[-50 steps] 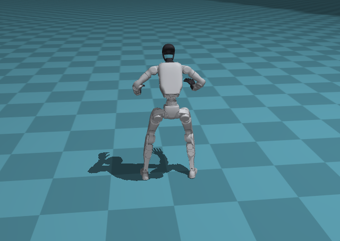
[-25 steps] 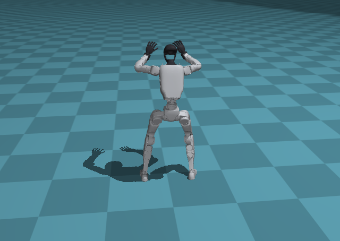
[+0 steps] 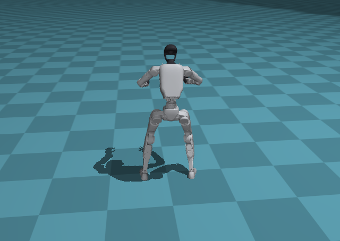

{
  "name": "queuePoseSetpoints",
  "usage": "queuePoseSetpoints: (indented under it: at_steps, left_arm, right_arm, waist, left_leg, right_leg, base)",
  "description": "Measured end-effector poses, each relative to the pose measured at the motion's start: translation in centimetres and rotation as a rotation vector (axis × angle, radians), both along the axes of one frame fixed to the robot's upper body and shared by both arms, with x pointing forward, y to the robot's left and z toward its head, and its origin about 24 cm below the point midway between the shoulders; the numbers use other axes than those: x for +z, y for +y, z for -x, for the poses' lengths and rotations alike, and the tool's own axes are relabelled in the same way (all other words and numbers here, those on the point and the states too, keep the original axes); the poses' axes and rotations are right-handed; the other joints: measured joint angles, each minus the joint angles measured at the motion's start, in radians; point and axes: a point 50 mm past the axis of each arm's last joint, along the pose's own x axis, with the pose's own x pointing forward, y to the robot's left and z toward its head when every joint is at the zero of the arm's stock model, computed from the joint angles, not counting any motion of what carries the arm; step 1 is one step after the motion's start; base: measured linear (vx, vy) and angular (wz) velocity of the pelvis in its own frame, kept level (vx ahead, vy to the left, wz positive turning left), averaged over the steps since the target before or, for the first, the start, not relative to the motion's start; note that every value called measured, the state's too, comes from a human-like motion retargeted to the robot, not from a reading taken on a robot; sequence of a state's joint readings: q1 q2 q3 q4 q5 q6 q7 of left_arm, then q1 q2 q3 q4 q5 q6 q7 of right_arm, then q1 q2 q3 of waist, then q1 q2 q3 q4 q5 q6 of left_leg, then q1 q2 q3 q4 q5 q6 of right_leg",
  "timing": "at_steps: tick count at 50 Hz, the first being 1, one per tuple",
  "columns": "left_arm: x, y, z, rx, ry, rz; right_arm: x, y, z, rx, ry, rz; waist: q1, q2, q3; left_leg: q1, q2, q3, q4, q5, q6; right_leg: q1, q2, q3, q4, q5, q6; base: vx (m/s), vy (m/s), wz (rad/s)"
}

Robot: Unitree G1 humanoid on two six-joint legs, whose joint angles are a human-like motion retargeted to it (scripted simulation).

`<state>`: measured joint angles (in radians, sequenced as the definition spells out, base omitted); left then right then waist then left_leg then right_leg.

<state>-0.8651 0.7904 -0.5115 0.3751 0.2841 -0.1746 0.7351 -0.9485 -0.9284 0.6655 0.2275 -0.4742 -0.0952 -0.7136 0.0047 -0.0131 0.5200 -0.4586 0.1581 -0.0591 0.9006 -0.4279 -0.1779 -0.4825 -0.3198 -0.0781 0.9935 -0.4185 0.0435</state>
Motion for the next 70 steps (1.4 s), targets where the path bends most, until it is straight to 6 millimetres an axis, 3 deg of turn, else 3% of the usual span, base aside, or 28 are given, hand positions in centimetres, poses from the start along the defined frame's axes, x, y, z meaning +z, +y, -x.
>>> queuePoseSetpoints:
  at_steps: [4,7,11,15,20,23,26,30,32,35,37,39,40,45,46,51,55,57,61,64,67,70]
  left_arm:
    - [-4.3,4.0,5.6,0.09,-0.072,0.032]
    - [-5.7,6.4,10.7,0.172,-0.143,0.002]
    - [-4.8,7.9,16.1,0.236,-0.25,-0.045]
    - [-0.8,7.2,18.2,0.184,-0.419,-0.155]
    - [8.0,4.0,16.0,0.01,-0.606,-0.275]
    - [13.5,1.1,12.6,-0.082,-0.638,-0.237]
    - [18.4,-0.9,9.1,-0.051,-0.621,-0.202]
    - [23.8,-2.0,4.7,0.176,-0.508,-0.155]
    - [24.6,-1.7,2.7,0.282,-0.384,-0.111]
    - [22.9,-0.8,0.0,0.265,-0.225,0.048]
    - [21.1,-1.3,-1.7,0.268,-0.106,0.097]
    - [18.2,-0.8,-3.3,0.248,-0.022,0.106]
    - [17.2,-1.2,-3.8,0.252,0.001,0.092]
    - [8.9,-0.8,-5.5,0.23,0.118,-0.076]
    - [6.3,-0.7,-5.5,0.189,0.137,-0.065]
    - [-3.5,1.3,-2.6,0.099,0.206,-0.093]
    - [-9.1,4.1,2.3,0.084,0.234,0.001]
    - [-11.1,5.7,5.7,0.095,0.233,0.019]
    - [-12.9,8.3,12.0,0.17,0.211,0.111]
    - [-12.2,9.5,15.4,0.222,0.149,0.131]
    - [-9.2,9.6,16.9,0.231,0.007,0.091]
    - [-4.2,8.5,16.8,0.173,-0.226,-0.014]
  right_arm:
    - [-5.2,-5.6,4.0,-0.099,0.073,-0.092]
    - [-6.4,-7.8,7.7,-0.12,0.026,-0.107]
    - [-4.5,-9.0,11.1,-0.148,-0.145,-0.034]
    - [0.6,-8.0,13.1,-0.098,-0.412,0.058]
    - [8.6,-4.4,13.8,0.049,-0.598,0.094]
    - [13.0,-1.8,11.6,0.11,-0.58,0.042]
    - [16.9,1.5,8.3,0.17,-0.522,-0.011]
    - [21.3,4.7,4.1,0.061,-0.445,-0.067]
    - [22.1,6.1,2.1,-0.032,-0.395,-0.066]
    - [21.2,6.0,-0.2,-0.193,-0.31,-0.006]
    - [20.1,5.7,-1.4,-0.248,-0.226,0.038]
    - [17.2,7.2,-3.2,-0.225,-0.166,0.039]
    - [16.4,6.9,-3.6,-0.239,-0.143,0.069]
    - [8.8,6.9,-5.4,-0.156,-0.033,0.174]
    - [6.6,5.8,-5.7,-0.164,-0.004,0.179]
    - [-2.3,0.2,-4.3,-0.154,0.114,0.179]
    - [-8.0,-5.1,-0.7,-0.211,0.183,0.114]
    - [-9.6,-6.4,1.9,-0.162,0.186,0.059]
    - [-11.3,-8.5,6.9,-0.154,0.181,-0.06]
    - [-10.8,-8.8,9.9,-0.122,0.149,-0.126]
    - [-7.9,-8.4,11.7,-0.069,0.033,-0.109]
    - [-2.9,-6.5,12.9,0.022,-0.211,0.004]
  waist:
    - [-0.009,-0.013,0.0]
    - [-0.019,-0.01,0.0]
    - [-0.032,-0.018,0.0]
    - [-0.025,-0.014,0.0]
    - [0.014,0.007,0.0]
    - [0.024,0.001,0.0]
    - [0.02,0.006,0.0]
    - [0.019,-0.004,0.0]
    - [0.012,-0.019,0.0]
    - [0.017,0.008,0.0]
    - [0.032,0.032,0.0]
    - [0.016,0.011,0.0]
    - [0.021,0.021,0.0]
    - [0.013,0.004,0.0]
    - [0.015,0.006,0.0]
    - [0.022,0.003,0.0]
    - [0.024,-0.009,0.0]
    - [0.02,-0.003,0.0]
    - [0.003,-0.019,0.0]
    - [-0.009,-0.033,0.0]
    - [-0.014,-0.034,0.0]
    - [-0.013,-0.025,0.0]
  left_leg:
    - [-0.001,-0.001,0.004,-0.01,-0.004,-0.001]
    - [-0.056,0.034,0.002,0.067,-0.029,-0.022]
    - [-0.05,0.04,0.009,0.06,-0.03,-0.022]
    - [-0.023,0.041,0.014,0.058,-0.032,-0.017]
    - [0.008,0.04,0.01,0.064,-0.034,-0.015]
    - [0.069,0.001,0.007,-0.021,-0.002,-0.001]
    - [0.072,-0.001,0.001,-0.024,0.007,-0.009]
    - [0.029,-0.004,-0.002,-0.044,0.033,-0.006]
    - [0.016,-0.007,0.001,-0.057,0.046,0.0]
    - [0.032,0.002,-0.001,-0.084,0.061,-0.022]
    - [0.013,0.007,-0.004,-0.096,0.072,-0.021]
    - [0.032,0.012,0.0,-0.108,0.076,-0.021]
    - [0.02,0.01,-0.001,-0.118,0.083,-0.021]
    - [-0.027,0.026,0.002,-0.074,0.073,-0.027]
    - [0.007,0.017,0.003,-0.11,0.081,-0.022]
    - [-0.008,0.021,0.008,-0.103,0.074,-0.029]
    - [-0.001,0.01,0.012,-0.142,0.079,-0.025]
    - [-0.061,0.041,0.011,-0.04,0.041,-0.052]
    - [-0.063,0.038,0.013,-0.027,0.025,-0.059]
    - [-0.055,0.034,0.012,-0.016,0.012,-0.061]
    - [-0.034,0.027,0.012,-0.009,0.002,-0.059]
    - [-0.009,0.025,0.006,0.006,-0.01,-0.052]
  right_leg:
    - [-0.002,0.002,0.004,-0.013,0.003,0.005]
    - [-0.047,0.018,-0.001,0.04,-0.003,0.004]
    - [-0.045,0.026,0.002,0.026,0.005,0.011]
    - [-0.02,0.025,0.004,0.022,0.005,0.014]
    - [0.014,0.02,-0.004,0.031,0.0,0.007]
    - [0.066,-0.001,-0.006,-0.023,0.01,0.006]
    - [0.072,-0.007,-0.015,-0.018,0.011,-0.001]
    - [0.026,-0.009,-0.02,-0.023,0.025,-0.024]
    - [0.008,-0.011,-0.021,-0.027,0.03,-0.034]
    - [0.032,-0.001,-0.032,-0.065,0.054,-0.003]
    - [0.018,0.007,-0.038,-0.084,0.069,-0.003]
    - [0.034,0.014,-0.036,-0.098,0.074,-0.001]
    - [0.023,0.013,-0.038,-0.106,0.081,-0.001]
    - [-0.02,0.018,-0.037,-0.073,0.078,-0.01]
    - [0.011,0.019,-0.035,-0.107,0.083,-0.002]
    - [-0.002,0.022,-0.031,-0.108,0.083,0.007]
    - [-0.003,0.023,-0.021,-0.142,0.088,0.015]
    - [-0.051,0.03,-0.024,-0.063,0.069,0.019]
    - [-0.057,0.026,-0.017,-0.046,0.054,0.024]
    - [-0.051,0.019,-0.015,-0.029,0.039,0.025]
    - [-0.031,0.01,-0.015,-0.014,0.026,0.027]
    - [-0.003,0.006,-0.017,0.002,0.013,0.028]
  base:
    - [0.07,0.01,-0.02]
    - [0.1,0.0,-0.16]
    - [0.05,0.01,-0.09]
    - [0.0,0.0,0.0]
    - [-0.01,0.0,0.03]
    - [-0.09,-0.01,0.23]
    - [-0.07,-0.02,0.13]
    - [-0.09,-0.02,0.08]
    - [-0.04,-0.01,0.01]
    - [-0.02,0.0,0.01]
    - [-0.03,0.01,0.01]
    - [0.0,0.0,0.0]
    - [0.0,0.0,0.0]
    - [0.0,0.0,0.0]
    - [0.0,0.0,0.0]
    - [0.01,0.0,-0.02]
    - [0.03,0.0,-0.04]
    - [0.11,0.0,-0.14]
    - [0.09,0.0,0.0]
    - [0.08,-0.01,0.06]
    - [0.06,-0.01,0.08]
    - [0.0,0.0,0.0]
